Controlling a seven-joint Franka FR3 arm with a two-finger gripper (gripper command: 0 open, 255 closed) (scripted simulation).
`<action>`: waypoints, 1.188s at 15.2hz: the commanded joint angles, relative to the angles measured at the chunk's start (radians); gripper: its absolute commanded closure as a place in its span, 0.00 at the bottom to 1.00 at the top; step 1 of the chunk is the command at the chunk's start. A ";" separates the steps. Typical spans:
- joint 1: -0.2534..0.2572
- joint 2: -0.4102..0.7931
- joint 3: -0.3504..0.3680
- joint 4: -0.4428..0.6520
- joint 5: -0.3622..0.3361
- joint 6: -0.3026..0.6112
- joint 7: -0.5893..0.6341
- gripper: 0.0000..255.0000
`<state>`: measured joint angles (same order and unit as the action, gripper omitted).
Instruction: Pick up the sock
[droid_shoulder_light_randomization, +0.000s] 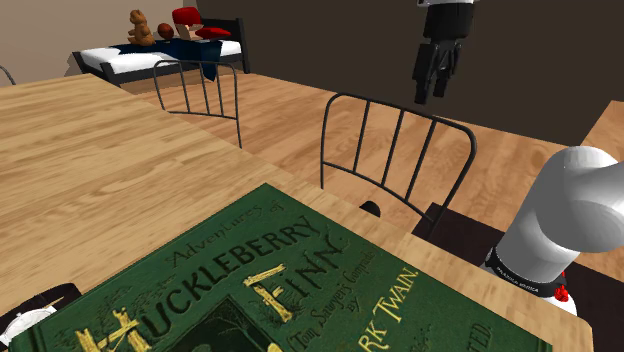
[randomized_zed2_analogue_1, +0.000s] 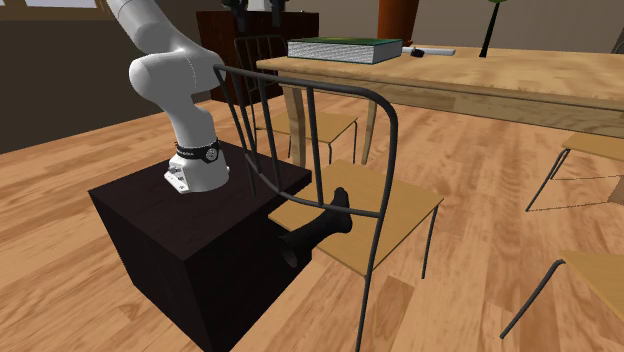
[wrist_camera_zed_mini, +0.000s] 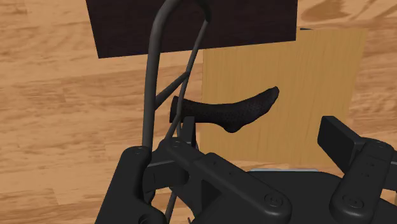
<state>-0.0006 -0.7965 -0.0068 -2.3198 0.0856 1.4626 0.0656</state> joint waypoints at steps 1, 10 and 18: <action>0.000 0.000 0.000 0.000 0.000 0.000 0.000 0.00; 0.082 -0.009 -0.054 -0.313 -0.069 0.373 -0.290 0.00; 0.153 0.145 -0.125 -0.494 -0.125 0.774 -0.544 0.00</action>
<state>0.1443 -0.6762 -0.1207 -2.7918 -0.0316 2.1773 -0.4406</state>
